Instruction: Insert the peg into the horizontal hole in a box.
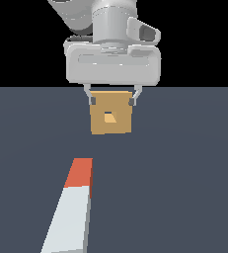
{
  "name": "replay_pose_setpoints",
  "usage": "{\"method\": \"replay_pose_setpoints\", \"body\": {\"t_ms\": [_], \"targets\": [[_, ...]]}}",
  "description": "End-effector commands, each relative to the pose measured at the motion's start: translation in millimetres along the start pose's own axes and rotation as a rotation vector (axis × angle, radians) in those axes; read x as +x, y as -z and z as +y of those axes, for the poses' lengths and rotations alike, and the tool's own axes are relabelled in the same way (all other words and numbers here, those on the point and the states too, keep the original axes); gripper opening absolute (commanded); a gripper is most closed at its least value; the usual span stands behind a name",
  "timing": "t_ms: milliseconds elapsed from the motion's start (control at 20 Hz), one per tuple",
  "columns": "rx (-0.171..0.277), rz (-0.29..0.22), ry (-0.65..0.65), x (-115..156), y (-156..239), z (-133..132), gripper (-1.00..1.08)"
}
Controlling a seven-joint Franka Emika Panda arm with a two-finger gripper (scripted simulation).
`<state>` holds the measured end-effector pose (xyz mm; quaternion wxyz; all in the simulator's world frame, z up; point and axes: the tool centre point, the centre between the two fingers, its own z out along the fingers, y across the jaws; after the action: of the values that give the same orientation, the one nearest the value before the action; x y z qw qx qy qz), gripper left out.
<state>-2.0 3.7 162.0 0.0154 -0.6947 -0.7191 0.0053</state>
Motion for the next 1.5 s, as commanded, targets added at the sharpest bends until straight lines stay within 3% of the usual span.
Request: {"method": "replay_pose_setpoints", "body": {"t_ms": [0, 500, 1100, 1450], "targets": [[0.000, 0.000, 0.000, 0, 0, 0, 1.00], [-0.005, -0.003, 0.011, -32, -16, -13, 1.00], [-0.021, -0.013, 0.046, -136, -66, -47, 1.00], [-0.027, -0.016, 0.059, -176, -85, -57, 1.00]]}}
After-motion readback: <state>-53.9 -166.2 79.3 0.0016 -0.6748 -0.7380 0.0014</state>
